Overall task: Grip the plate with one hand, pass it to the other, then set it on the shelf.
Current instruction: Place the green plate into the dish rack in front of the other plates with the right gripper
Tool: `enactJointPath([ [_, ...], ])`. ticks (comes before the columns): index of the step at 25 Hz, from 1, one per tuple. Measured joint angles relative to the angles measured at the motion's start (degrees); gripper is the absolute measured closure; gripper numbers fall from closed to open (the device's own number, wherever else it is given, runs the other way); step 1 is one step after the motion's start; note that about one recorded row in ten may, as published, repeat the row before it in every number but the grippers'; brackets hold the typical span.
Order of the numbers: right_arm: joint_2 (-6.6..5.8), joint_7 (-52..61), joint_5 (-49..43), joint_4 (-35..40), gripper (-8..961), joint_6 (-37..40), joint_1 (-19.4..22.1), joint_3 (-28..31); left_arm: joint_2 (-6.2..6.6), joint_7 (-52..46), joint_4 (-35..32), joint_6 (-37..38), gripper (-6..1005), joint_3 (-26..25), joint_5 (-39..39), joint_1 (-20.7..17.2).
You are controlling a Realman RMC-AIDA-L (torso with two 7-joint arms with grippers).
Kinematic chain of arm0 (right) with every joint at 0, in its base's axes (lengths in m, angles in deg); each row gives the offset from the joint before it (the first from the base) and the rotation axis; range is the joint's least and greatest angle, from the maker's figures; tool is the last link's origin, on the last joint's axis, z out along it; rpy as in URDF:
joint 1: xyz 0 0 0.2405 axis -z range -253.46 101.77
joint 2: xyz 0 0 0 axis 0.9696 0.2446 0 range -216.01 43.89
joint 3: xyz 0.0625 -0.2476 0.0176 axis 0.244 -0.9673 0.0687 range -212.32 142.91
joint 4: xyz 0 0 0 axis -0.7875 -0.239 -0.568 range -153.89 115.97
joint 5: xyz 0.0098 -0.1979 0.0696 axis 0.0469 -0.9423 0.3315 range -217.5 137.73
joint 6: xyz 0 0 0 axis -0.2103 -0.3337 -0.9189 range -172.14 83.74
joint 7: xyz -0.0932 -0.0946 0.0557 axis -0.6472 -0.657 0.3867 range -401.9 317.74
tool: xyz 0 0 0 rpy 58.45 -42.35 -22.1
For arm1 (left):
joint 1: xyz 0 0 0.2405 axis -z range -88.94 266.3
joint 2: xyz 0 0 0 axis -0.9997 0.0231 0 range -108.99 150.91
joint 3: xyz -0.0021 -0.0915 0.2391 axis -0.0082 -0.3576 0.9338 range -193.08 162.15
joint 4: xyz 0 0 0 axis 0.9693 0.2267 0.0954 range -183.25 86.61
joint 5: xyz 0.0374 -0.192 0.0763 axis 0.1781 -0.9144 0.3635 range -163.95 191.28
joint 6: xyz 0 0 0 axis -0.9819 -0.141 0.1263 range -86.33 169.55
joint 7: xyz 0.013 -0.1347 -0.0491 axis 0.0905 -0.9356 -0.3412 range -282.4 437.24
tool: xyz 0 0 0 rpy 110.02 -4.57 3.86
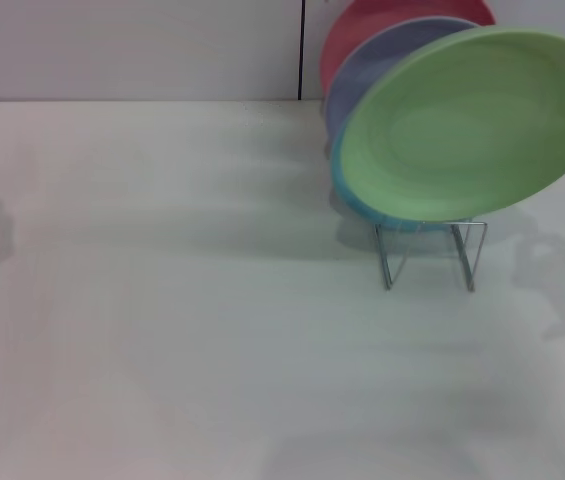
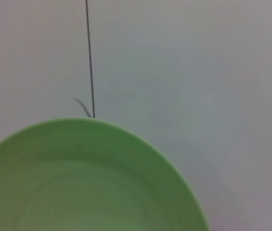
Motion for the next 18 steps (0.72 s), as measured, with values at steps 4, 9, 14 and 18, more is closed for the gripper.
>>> enactJointPath([
  [4, 0.16, -0.02, 0.0, 0.82, 936, 0.04, -0.42, 0.08, 0.0, -0.1, 0.07, -0.33, 365, 0.01, 0.36, 0.2],
  [9, 0.46, -0.04, 0.0, 1.56, 936, 0.04, -0.75, 0.17, 0.06, -0.13, 0.15, -0.43, 360, 0.0, 0.36, 0.28],
  [14, 1.38, -0.04, 0.0, 3.24, 936, 0.06, -1.32, 0.71, 0.15, -0.14, 0.18, -0.45, 355, 0.0, 0.35, 0.34],
  [18, 2.0, -0.04, -0.02, 4.26, 936, 0.09, -1.56, 1.19, 0.24, -0.14, 0.18, -0.46, 351, 0.0, 0.34, 0.44],
])
